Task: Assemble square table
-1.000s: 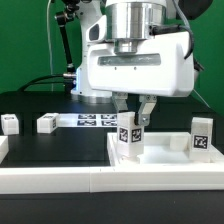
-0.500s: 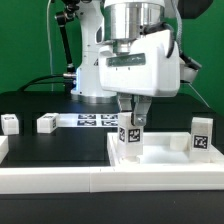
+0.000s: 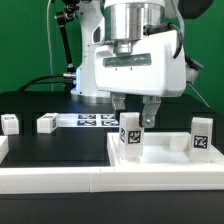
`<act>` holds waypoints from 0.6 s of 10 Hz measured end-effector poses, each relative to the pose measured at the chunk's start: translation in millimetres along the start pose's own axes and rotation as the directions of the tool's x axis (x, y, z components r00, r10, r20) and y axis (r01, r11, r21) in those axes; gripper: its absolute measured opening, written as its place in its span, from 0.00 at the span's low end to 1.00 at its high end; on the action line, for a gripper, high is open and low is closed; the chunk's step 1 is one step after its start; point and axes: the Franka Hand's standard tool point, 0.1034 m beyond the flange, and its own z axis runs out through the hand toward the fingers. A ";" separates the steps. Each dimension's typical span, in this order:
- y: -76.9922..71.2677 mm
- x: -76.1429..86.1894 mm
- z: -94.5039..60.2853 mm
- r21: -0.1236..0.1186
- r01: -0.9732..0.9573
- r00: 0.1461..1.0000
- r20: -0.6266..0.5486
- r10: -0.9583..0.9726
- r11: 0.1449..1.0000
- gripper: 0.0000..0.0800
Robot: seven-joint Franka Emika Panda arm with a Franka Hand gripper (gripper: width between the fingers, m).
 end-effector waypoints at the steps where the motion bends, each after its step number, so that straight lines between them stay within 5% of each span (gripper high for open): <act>1: -0.6 0.5 -0.4 0.001 0.090 0.996 -0.001 -0.090 0.996 0.81; 6: -0.6 2.6 -1.1 0.002 0.430 0.903 -0.003 -0.430 0.903 0.81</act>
Offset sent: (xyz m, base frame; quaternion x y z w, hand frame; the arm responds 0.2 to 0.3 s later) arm 0.0000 0.0000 0.0000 0.0000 0.0000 -0.1938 0.9810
